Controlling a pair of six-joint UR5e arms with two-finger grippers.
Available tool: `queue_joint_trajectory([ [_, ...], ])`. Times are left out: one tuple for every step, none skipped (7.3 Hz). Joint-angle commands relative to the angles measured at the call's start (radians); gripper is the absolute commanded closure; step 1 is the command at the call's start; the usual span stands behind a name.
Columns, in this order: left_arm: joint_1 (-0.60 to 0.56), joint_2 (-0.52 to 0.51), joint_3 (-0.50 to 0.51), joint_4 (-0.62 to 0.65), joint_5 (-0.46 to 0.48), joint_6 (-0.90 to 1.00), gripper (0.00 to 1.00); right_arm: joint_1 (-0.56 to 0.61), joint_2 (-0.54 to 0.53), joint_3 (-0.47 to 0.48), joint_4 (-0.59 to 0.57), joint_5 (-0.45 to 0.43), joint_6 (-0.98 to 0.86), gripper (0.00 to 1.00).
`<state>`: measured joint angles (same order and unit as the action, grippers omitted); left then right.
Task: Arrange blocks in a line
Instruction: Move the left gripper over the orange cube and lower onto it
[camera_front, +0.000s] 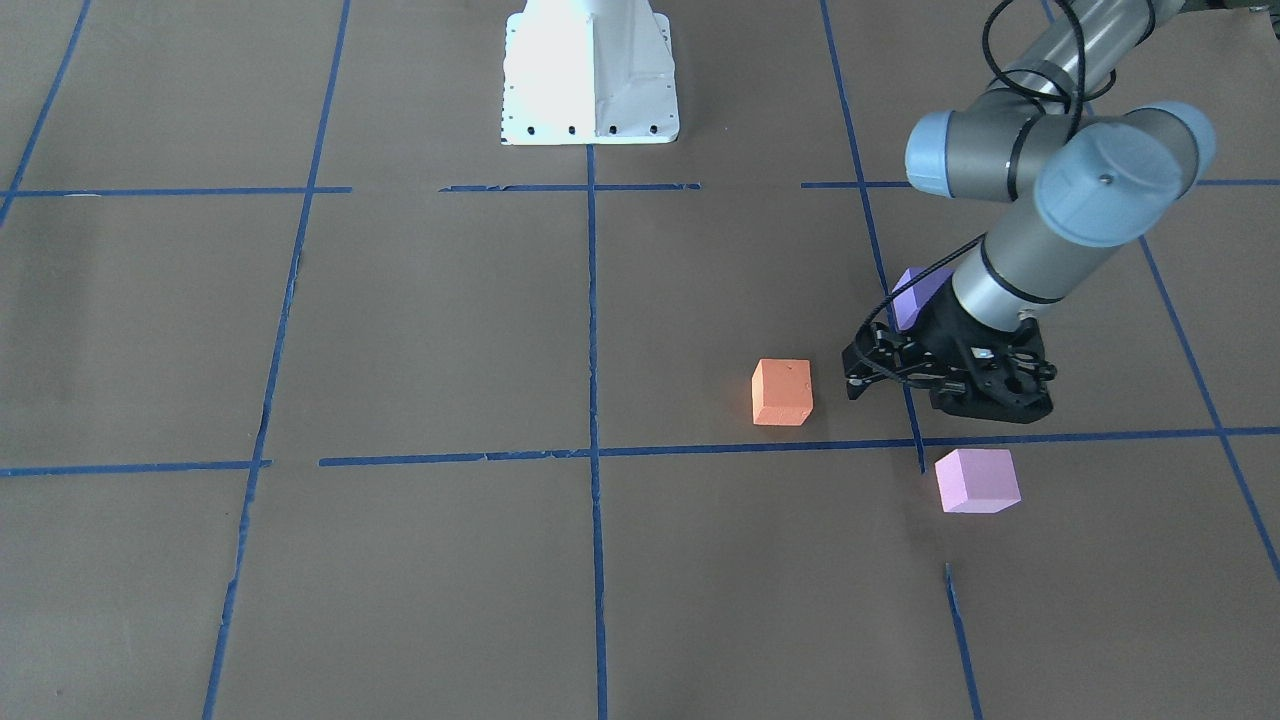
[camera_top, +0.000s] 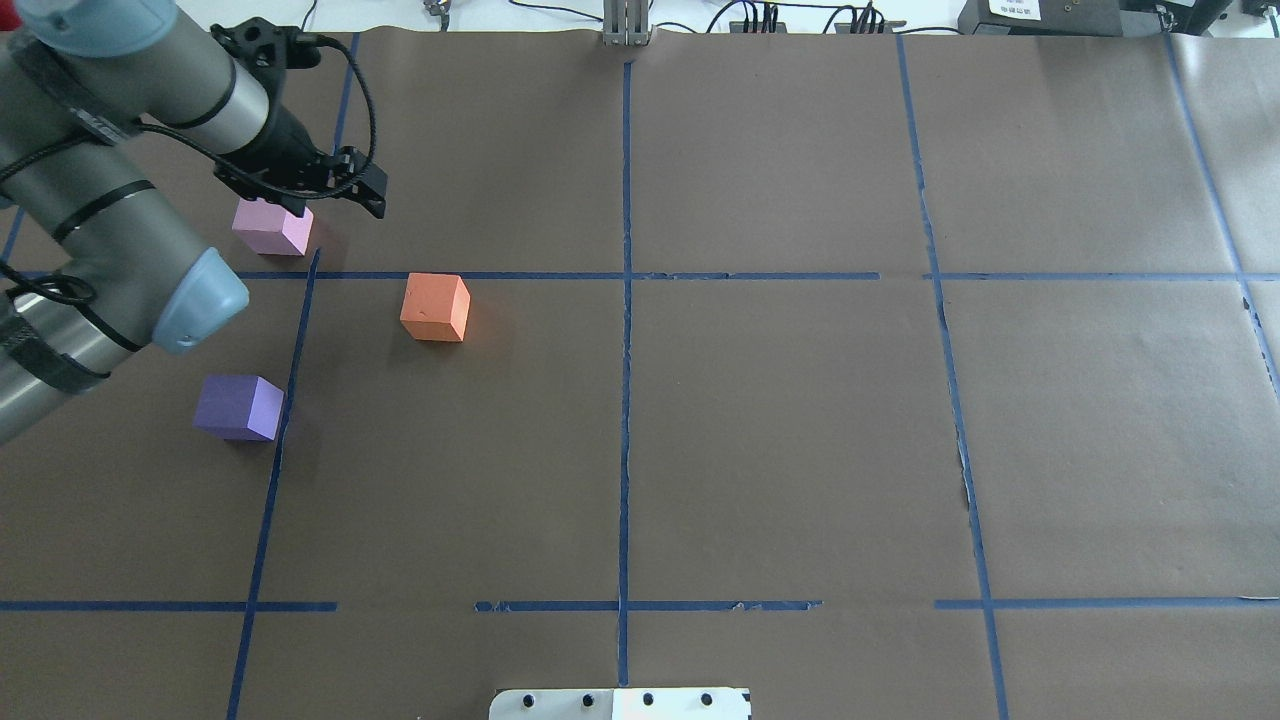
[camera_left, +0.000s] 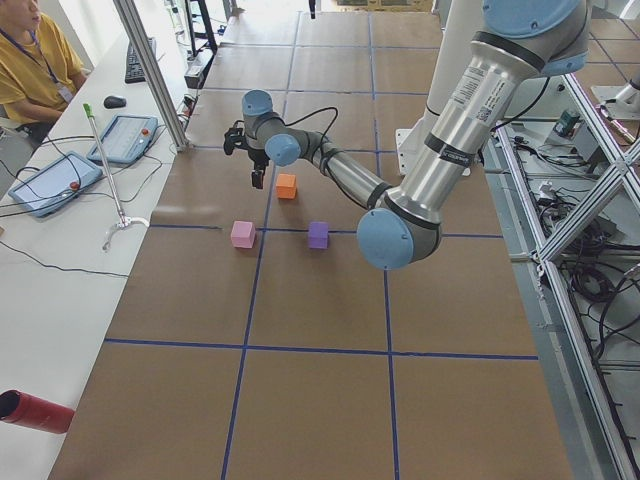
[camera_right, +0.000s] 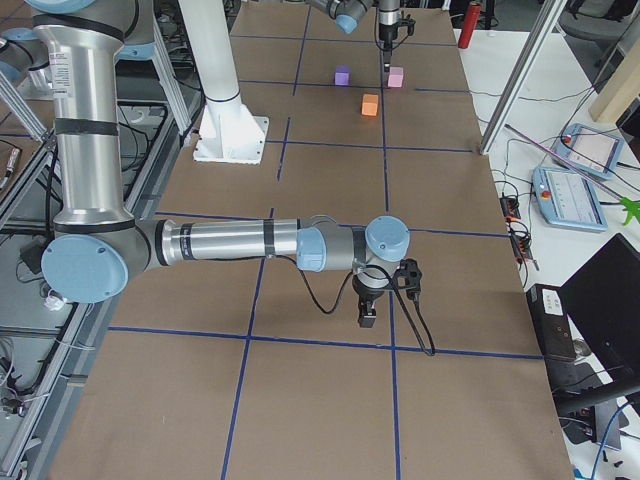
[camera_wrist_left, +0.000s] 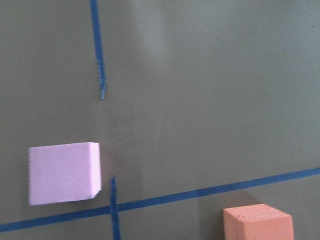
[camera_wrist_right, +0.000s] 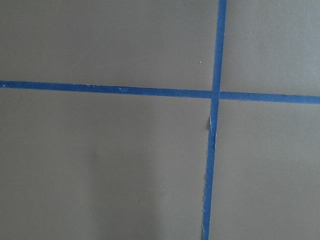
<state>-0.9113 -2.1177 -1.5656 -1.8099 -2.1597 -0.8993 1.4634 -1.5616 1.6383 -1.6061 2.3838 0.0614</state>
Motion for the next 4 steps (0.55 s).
queue_joint_trajectory([
  [0.105,-0.048,0.056,-0.002,0.104,-0.104,0.0,0.0,0.0,0.0,0.0,0.0,0.0,0.0],
  [0.133,-0.051,0.077,-0.003,0.121,-0.133,0.0,0.0,0.0,0.0,0.0,0.0,0.0,0.0],
  [0.155,-0.051,0.079,-0.002,0.123,-0.145,0.0,0.0,0.0,0.001,0.0,0.0,0.0,0.0],
  [0.172,-0.051,0.084,-0.003,0.123,-0.162,0.0,0.0,0.0,0.001,0.0,0.0,0.0,0.0],
])
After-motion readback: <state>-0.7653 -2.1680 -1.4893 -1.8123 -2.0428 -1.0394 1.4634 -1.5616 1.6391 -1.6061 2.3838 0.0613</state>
